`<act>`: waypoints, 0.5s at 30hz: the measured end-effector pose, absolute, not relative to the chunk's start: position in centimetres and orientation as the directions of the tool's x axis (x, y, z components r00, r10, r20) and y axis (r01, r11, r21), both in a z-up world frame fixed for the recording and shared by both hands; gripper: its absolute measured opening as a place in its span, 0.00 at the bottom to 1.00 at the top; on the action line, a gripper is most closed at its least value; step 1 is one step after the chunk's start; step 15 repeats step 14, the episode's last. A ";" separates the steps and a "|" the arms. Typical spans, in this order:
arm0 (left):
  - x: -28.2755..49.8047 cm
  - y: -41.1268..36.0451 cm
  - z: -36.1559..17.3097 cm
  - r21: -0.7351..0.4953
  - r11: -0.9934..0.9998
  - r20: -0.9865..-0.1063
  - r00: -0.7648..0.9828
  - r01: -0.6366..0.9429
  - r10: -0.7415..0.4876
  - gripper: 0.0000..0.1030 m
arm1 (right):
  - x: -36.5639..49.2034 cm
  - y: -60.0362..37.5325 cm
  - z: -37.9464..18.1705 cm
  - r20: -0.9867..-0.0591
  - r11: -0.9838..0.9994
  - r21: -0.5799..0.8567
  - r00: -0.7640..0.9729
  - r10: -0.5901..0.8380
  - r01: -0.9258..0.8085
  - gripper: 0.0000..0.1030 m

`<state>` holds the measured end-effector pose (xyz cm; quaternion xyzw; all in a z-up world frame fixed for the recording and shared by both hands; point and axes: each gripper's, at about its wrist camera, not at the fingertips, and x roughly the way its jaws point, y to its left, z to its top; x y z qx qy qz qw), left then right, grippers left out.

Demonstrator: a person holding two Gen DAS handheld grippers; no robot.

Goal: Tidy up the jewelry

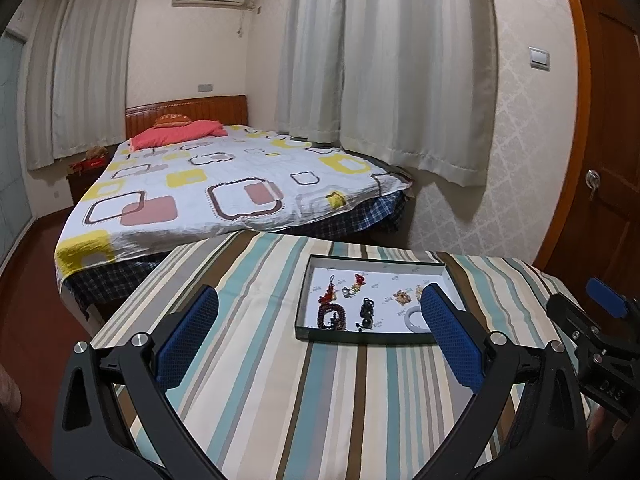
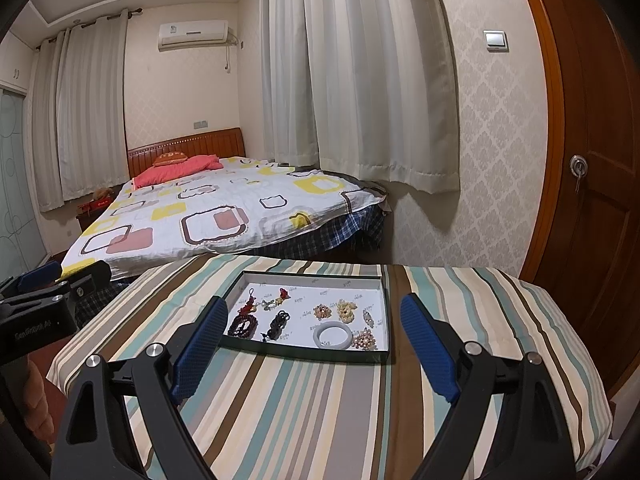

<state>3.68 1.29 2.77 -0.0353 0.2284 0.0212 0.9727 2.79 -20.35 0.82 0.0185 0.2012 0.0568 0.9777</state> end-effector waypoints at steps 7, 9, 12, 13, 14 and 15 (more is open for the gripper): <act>4.6 1.3 2.1 -0.034 0.997 -0.458 0.887 -0.074 0.051 0.96 | 3.0 -20.6 0.6 -0.395 0.993 0.061 0.912 0.116 -0.100 0.83; 5.2 1.5 1.6 -0.045 0.997 -0.474 0.880 -0.066 0.037 0.96 | 3.2 -20.7 0.3 -0.400 0.993 0.066 0.910 0.113 -0.095 0.83; 6.2 1.7 0.7 -0.037 0.998 -0.495 0.868 -0.060 0.034 0.96 | 4.0 -21.4 -0.4 -0.415 0.993 0.080 0.903 0.110 -0.084 0.83; 6.8 1.7 0.2 -0.032 0.998 -0.509 0.860 -0.059 0.035 0.96 | 4.3 -21.7 -0.7 -0.420 0.993 0.084 0.901 0.106 -0.077 0.83; 7.4 1.8 -0.3 -0.032 0.998 -0.521 0.853 -0.060 0.034 0.96 | 4.6 -22.0 -1.0 -0.423 0.994 0.088 0.900 0.101 -0.070 0.83; 7.4 1.8 -0.3 -0.032 0.998 -0.521 0.853 -0.060 0.034 0.96 | 4.6 -22.0 -1.0 -0.423 0.994 0.088 0.900 0.101 -0.070 0.83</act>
